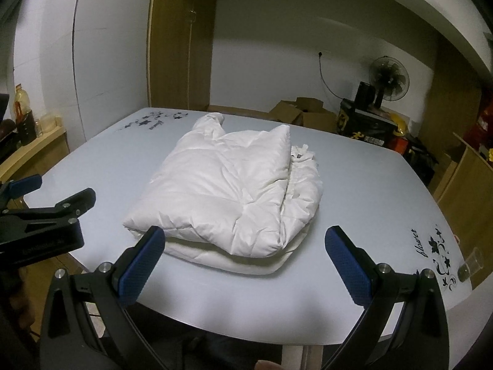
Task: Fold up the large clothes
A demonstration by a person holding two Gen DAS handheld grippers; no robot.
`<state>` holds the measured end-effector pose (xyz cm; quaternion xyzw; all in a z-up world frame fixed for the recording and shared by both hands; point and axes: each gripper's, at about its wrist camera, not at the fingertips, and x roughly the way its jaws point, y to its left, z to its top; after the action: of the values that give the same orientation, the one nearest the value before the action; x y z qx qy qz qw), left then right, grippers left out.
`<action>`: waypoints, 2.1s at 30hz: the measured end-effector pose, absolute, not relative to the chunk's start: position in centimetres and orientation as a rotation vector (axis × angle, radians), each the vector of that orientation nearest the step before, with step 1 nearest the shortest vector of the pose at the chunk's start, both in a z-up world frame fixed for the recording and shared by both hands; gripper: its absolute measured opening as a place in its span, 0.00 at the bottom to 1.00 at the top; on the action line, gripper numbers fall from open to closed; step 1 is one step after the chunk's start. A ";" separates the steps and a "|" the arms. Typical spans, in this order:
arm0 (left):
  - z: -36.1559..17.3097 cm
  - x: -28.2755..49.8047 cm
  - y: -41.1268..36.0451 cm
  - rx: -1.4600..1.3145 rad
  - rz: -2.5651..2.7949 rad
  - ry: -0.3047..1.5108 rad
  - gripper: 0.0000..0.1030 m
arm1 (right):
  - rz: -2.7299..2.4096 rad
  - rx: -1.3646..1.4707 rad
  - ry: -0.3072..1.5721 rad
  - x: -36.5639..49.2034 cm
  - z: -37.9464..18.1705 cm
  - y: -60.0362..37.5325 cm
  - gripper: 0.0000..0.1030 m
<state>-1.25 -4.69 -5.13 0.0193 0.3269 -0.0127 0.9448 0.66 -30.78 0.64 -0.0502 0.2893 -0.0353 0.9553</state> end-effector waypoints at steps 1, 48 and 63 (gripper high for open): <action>-5.2 -1.2 -4.7 0.039 -0.031 0.669 1.00 | -0.073 -0.098 0.590 0.7 0.6 -30.8 1.00; -5.6 -1.1 -4.8 0.005 -0.071 0.729 1.00 | -0.066 -0.118 0.584 0.4 0.6 -30.5 1.00; -6.1 -0.5 -4.6 -0.012 -0.084 0.755 1.00 | -0.062 -0.123 0.585 0.3 0.5 -30.6 1.00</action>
<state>-0.53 -4.60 -6.07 -0.0060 0.3685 -0.0409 0.9287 0.28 -30.55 0.50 -0.0604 0.2879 -0.0306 0.9553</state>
